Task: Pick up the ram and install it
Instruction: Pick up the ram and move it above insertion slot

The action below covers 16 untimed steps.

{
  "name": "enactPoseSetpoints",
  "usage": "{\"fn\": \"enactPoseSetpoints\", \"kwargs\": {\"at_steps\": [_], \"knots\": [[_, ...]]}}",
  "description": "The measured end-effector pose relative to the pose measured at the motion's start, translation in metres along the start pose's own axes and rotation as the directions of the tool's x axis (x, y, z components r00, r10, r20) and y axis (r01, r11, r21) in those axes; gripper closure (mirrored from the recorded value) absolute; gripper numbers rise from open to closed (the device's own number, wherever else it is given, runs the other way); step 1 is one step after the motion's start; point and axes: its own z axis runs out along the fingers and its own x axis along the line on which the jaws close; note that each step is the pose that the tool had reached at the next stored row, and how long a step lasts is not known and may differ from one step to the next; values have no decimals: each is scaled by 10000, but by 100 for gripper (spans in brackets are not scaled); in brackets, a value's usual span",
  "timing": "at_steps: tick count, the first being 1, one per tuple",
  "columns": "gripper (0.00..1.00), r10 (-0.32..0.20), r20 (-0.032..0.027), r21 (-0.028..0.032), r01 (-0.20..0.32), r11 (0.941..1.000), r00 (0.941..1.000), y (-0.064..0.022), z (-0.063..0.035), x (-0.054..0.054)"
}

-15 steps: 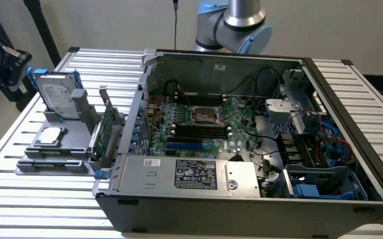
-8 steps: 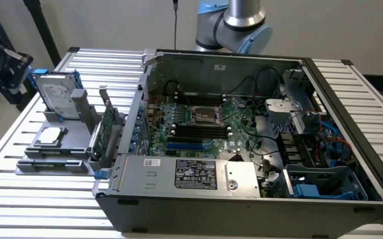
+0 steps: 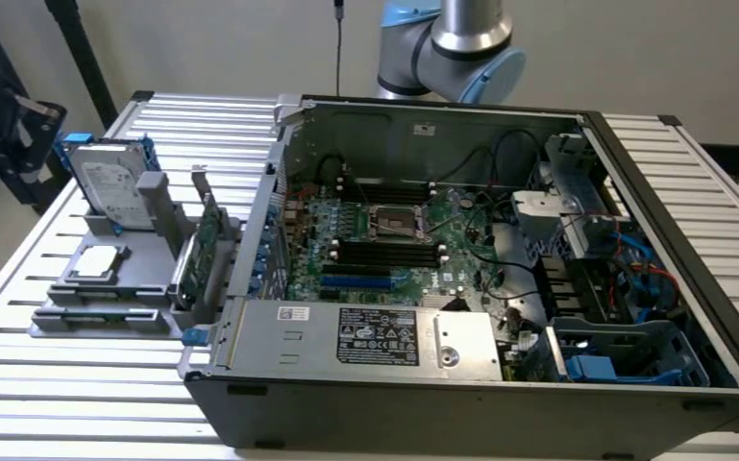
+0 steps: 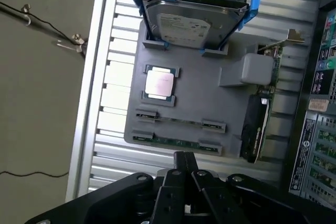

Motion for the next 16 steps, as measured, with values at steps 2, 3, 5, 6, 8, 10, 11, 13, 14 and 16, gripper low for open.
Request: {"fn": "enactPoseSetpoints", "kwargs": {"at_steps": [2,3,5,6,8,10,11,13,14,16], "knots": [[89,-359,-16,2,359,9994,9994,0,8,0],[89,-538,-24,2,538,9985,9985,0,12,0],[89,-897,-38,2,897,9960,9960,-1,20,0],[89,-1075,-46,3,1075,9942,9942,-1,24,0],[89,-1448,-61,2,1448,9895,9894,-1,32,0],[89,-1804,-76,1,1804,9836,9836,-2,40,0],[89,-1979,-83,0,1979,9802,9802,-2,45,0],[89,-2330,-99,-2,2330,9725,9724,-2,52,0],[89,-2515,-106,-3,2515,9679,9678,-2,57,0],[89,-2861,-122,-6,2861,9582,9581,-3,64,0]]}}
